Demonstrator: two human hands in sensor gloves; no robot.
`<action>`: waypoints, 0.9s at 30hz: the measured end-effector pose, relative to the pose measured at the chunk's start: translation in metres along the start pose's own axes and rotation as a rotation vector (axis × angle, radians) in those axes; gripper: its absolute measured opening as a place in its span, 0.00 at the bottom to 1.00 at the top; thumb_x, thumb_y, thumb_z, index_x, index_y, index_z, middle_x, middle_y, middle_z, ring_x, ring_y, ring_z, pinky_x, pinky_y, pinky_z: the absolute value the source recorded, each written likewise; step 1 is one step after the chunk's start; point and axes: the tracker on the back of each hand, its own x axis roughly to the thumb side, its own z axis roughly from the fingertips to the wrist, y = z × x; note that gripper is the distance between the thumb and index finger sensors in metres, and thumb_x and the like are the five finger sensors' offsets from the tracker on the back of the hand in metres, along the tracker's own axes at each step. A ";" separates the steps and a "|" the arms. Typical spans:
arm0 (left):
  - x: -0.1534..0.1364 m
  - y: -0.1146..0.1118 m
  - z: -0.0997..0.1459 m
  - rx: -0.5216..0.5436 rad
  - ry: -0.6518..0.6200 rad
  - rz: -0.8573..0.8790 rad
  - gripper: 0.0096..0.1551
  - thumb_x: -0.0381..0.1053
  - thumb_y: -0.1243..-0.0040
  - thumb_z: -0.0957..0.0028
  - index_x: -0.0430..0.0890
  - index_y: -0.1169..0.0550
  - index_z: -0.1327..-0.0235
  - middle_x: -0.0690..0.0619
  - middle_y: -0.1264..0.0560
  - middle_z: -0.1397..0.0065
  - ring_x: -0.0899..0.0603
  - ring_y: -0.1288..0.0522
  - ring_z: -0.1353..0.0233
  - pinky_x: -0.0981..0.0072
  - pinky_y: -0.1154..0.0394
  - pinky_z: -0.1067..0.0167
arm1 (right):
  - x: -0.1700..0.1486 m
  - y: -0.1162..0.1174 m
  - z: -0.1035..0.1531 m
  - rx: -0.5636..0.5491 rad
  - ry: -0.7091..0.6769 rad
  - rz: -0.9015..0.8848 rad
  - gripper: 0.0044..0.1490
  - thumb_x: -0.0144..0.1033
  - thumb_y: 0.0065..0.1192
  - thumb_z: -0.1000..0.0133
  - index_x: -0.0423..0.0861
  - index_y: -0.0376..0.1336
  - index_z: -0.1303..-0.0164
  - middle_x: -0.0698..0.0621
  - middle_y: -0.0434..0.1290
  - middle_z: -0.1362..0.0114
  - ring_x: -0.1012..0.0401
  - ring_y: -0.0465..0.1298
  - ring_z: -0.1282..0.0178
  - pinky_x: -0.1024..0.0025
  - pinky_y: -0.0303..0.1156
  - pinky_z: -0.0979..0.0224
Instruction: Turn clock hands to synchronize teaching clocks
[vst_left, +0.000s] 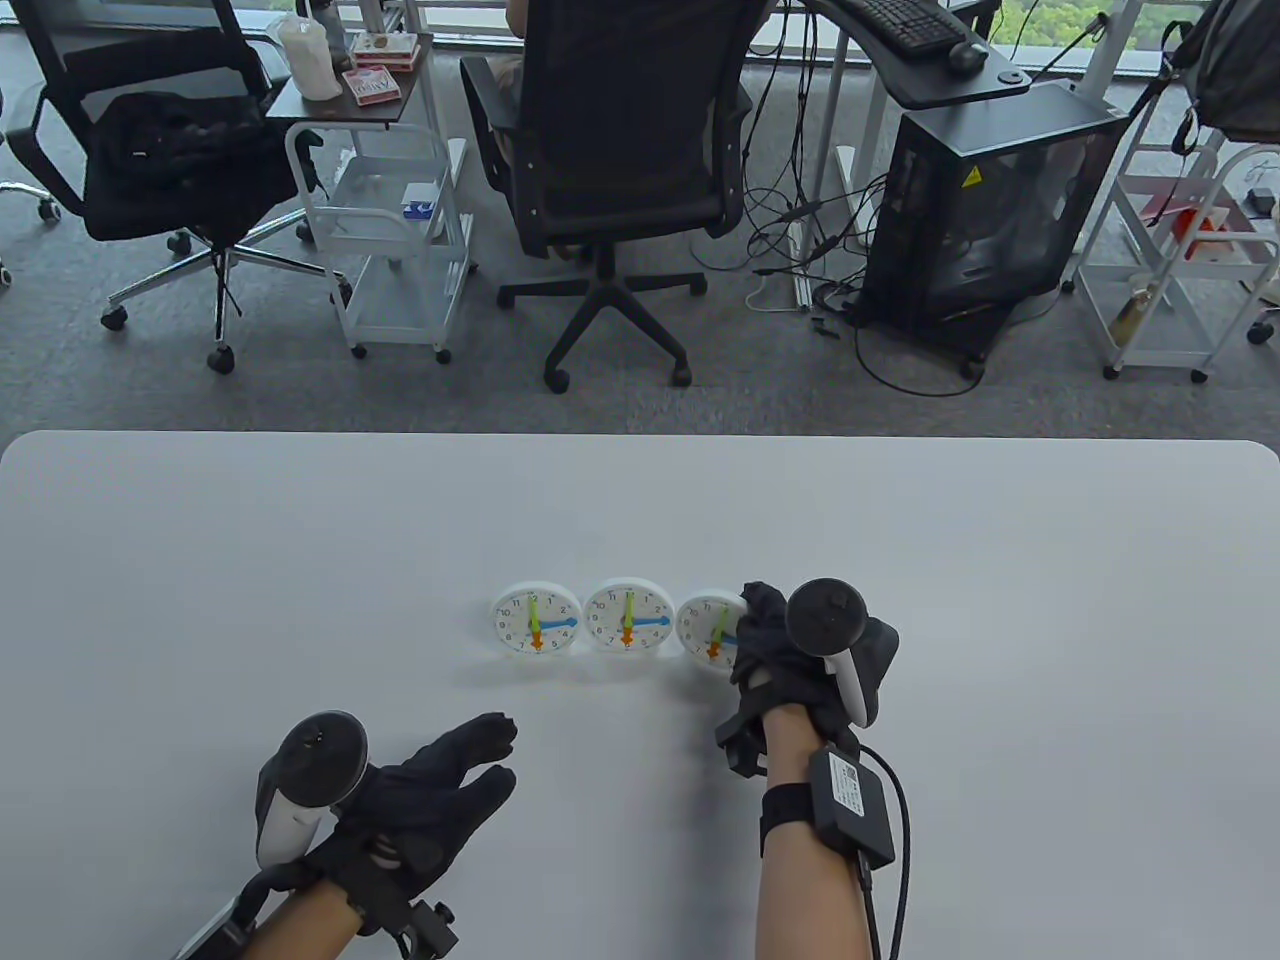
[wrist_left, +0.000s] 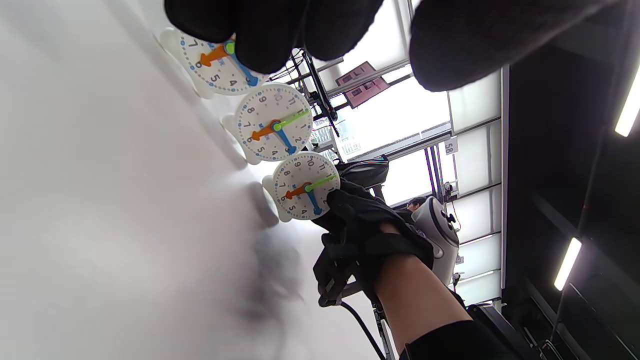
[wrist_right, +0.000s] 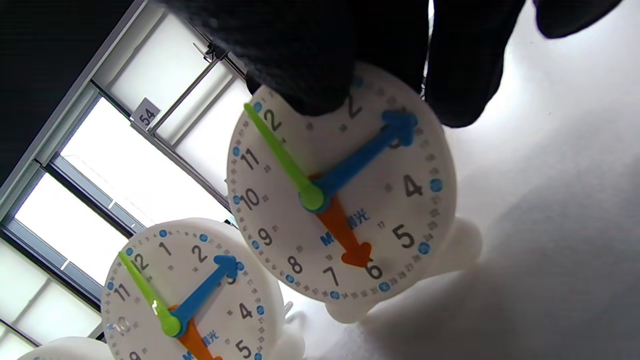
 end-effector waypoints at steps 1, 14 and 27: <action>0.000 0.000 0.000 -0.001 0.002 -0.002 0.43 0.65 0.40 0.42 0.43 0.37 0.22 0.33 0.36 0.18 0.20 0.41 0.23 0.22 0.48 0.36 | -0.001 0.000 0.000 0.011 0.006 0.011 0.34 0.33 0.65 0.45 0.36 0.63 0.27 0.38 0.72 0.30 0.34 0.72 0.32 0.27 0.58 0.34; 0.011 0.000 0.005 0.043 -0.063 -0.147 0.46 0.67 0.38 0.43 0.43 0.39 0.21 0.32 0.38 0.17 0.19 0.43 0.22 0.22 0.50 0.36 | 0.042 -0.044 0.088 -0.162 -0.254 0.107 0.48 0.50 0.62 0.44 0.30 0.57 0.24 0.29 0.59 0.23 0.25 0.56 0.27 0.25 0.47 0.35; 0.015 -0.012 0.005 0.063 -0.049 -0.458 0.59 0.74 0.39 0.45 0.47 0.54 0.19 0.31 0.62 0.13 0.19 0.72 0.23 0.19 0.64 0.39 | 0.087 -0.009 0.167 -0.050 -0.604 0.337 0.63 0.65 0.57 0.43 0.38 0.37 0.14 0.30 0.20 0.23 0.30 0.16 0.31 0.27 0.19 0.40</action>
